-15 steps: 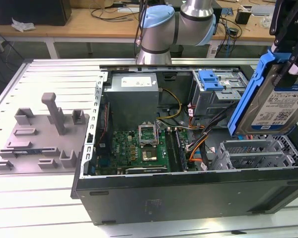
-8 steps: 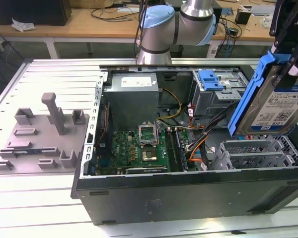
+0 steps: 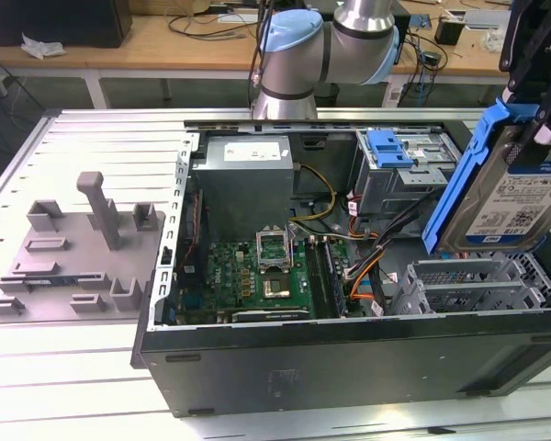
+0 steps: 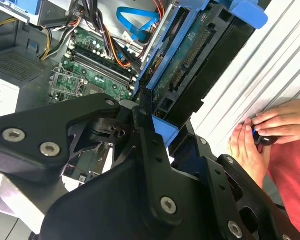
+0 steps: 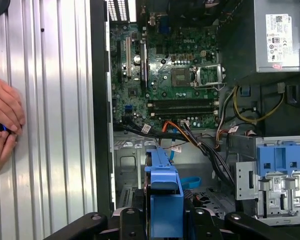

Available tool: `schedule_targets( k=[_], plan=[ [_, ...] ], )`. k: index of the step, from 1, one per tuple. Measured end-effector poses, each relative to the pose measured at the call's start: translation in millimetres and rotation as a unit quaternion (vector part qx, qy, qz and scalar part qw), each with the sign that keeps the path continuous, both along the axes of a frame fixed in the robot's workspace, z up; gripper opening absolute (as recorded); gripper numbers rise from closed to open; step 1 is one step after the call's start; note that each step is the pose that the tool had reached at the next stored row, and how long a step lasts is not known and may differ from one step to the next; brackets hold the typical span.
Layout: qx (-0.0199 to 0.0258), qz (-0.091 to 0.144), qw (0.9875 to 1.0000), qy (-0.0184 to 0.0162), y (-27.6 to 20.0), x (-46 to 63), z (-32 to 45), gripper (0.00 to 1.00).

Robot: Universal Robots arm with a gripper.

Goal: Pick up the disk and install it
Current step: 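Insert the disk into the insertion slot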

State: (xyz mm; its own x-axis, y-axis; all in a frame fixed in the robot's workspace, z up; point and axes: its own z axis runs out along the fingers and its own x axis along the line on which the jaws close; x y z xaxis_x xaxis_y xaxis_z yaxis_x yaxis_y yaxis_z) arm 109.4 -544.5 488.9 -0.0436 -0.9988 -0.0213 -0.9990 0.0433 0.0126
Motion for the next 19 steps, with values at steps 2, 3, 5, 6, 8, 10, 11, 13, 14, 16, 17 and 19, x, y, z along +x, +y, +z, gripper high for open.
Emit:
schedule_targets(
  k=[2,3,5,6,8,10,11,13,14,16,17,19],
  plan=[
    [0.0,0.0,1.0,0.0,0.0,0.0,-0.6,0.36],
    [0.0,0.0,1.0,0.0,0.0,0.0,-1.0,0.36],
    [0.0,0.0,1.0,0.0,0.0,0.1,-2.0,0.36],
    [0.0,0.0,1.0,0.0,0.0,0.0,-2.3,0.36],
    [0.0,0.0,1.0,0.0,0.0,0.0,-2.9,0.36],
    [0.0,0.0,1.0,0.0,0.0,0.0,-3.5,0.36],
    [0.0,0.0,1.0,0.0,0.0,0.0,-3.8,0.36],
    [0.0,0.0,1.0,0.0,0.0,0.0,-4.6,0.36],
    [-0.0001,0.0,1.0,0.0,0.0,0.0,-5.1,0.36],
    [-0.0001,0.0,1.0,0.0,-0.2,0.0,-5.8,0.36],
    [0.0,0.0,1.0,0.0,-0.3,0.0,-6.1,0.36],
    [0.0,0.0,1.0,0.0,-0.3,0.0,-6.7,0.36]
  ],
)
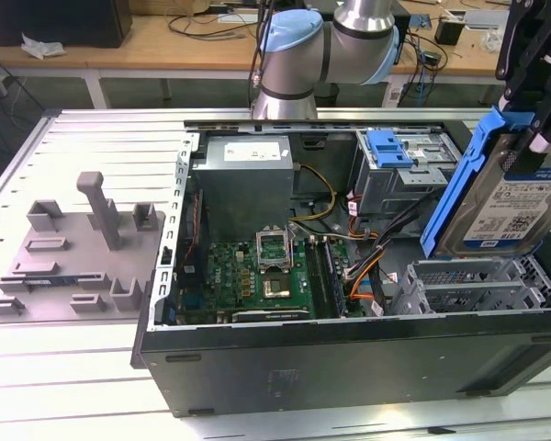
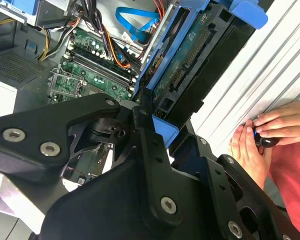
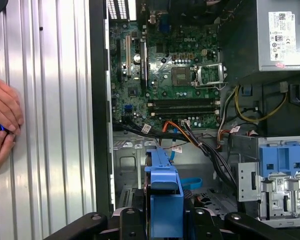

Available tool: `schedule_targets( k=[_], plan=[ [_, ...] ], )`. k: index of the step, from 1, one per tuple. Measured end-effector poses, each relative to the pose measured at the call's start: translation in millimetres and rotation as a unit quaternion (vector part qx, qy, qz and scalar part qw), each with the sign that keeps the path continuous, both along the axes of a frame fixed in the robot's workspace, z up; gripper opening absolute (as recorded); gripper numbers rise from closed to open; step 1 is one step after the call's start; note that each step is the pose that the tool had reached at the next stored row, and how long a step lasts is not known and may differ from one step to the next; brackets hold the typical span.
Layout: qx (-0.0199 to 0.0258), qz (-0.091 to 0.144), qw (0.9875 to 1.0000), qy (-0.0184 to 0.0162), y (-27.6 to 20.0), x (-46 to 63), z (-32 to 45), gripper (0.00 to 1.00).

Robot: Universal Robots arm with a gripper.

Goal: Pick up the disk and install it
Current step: 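Insert the disk into the insertion slot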

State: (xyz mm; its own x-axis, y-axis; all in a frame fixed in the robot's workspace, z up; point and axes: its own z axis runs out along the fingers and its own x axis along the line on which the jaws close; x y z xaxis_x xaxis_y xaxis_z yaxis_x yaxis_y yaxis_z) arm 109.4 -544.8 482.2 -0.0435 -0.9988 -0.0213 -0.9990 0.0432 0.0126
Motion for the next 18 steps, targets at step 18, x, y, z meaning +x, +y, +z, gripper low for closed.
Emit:
schedule_targets(
  k=[18],
  plan=[
    [-0.0001,0.005,1.0,0.0,-1.7,0.0,-5.7,0.36]
  ],
)
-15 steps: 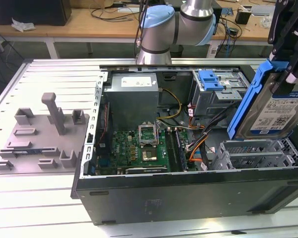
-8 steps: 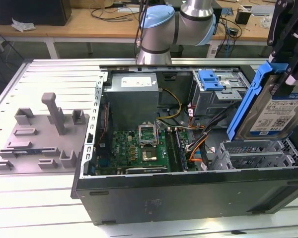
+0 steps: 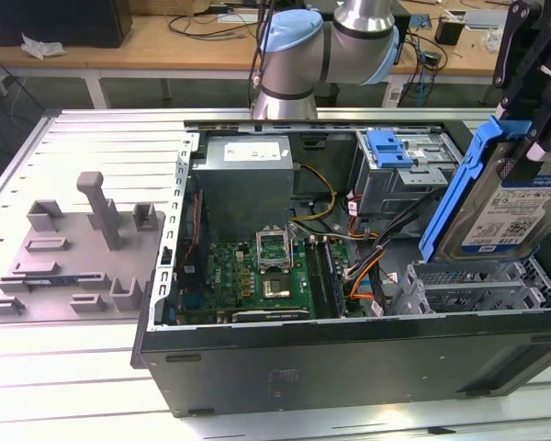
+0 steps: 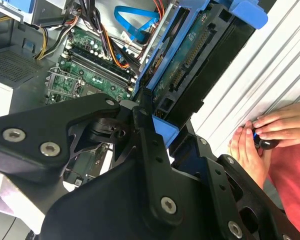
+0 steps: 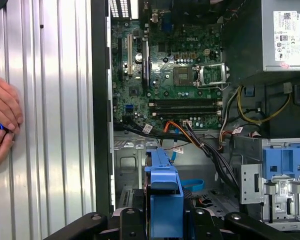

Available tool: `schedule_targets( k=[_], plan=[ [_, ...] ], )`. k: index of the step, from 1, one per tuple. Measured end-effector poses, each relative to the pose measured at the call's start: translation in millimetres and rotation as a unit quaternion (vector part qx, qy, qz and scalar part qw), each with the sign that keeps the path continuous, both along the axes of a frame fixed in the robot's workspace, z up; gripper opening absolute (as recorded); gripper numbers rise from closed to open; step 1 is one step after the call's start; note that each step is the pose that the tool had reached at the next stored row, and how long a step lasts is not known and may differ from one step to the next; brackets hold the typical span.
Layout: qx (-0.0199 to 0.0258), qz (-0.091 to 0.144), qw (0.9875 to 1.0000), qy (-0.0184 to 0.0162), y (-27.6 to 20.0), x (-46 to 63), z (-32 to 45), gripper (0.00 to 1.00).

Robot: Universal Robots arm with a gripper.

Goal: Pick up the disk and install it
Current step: 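Insert the disk into the insertion slot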

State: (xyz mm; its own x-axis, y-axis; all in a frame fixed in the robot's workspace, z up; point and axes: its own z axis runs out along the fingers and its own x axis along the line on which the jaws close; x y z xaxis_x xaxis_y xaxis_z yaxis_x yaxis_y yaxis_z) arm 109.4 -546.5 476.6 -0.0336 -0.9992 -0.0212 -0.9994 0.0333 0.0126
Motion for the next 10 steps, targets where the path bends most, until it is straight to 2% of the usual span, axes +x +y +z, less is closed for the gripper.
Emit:
schedule_targets(
  k=[10],
  plan=[
    [0.0,0.0,1.0,0.0,-0.4,0.6,-3.8,0.36]
  ],
)
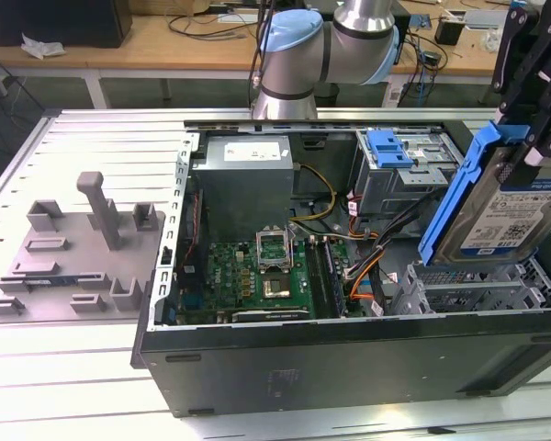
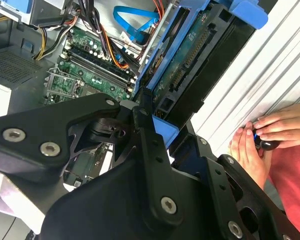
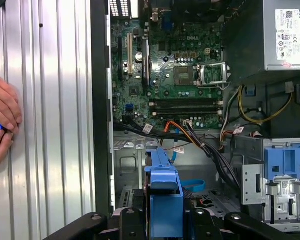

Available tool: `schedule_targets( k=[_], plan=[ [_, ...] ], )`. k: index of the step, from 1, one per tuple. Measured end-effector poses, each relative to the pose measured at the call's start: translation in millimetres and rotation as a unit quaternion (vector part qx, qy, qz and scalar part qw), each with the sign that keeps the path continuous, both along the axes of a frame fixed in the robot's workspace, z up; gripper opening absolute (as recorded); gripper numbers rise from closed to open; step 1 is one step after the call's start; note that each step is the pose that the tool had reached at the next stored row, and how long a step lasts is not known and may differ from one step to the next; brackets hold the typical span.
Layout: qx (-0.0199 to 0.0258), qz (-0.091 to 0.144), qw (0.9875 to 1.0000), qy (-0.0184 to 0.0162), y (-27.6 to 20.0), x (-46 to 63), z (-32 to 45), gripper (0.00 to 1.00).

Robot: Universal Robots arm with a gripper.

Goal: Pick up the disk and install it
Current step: 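Insert the disk into the insertion slot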

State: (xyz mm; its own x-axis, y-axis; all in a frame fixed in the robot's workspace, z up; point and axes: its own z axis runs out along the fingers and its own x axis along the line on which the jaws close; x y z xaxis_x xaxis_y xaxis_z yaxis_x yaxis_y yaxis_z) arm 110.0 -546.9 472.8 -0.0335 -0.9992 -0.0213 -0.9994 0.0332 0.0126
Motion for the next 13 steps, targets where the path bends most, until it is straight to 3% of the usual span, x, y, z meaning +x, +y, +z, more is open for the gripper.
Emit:
schedule_targets(
  k=[13],
  plan=[
    [0.0,0.0,1.0,0.0,-0.2,0.4,-4.1,0.36]
  ],
)
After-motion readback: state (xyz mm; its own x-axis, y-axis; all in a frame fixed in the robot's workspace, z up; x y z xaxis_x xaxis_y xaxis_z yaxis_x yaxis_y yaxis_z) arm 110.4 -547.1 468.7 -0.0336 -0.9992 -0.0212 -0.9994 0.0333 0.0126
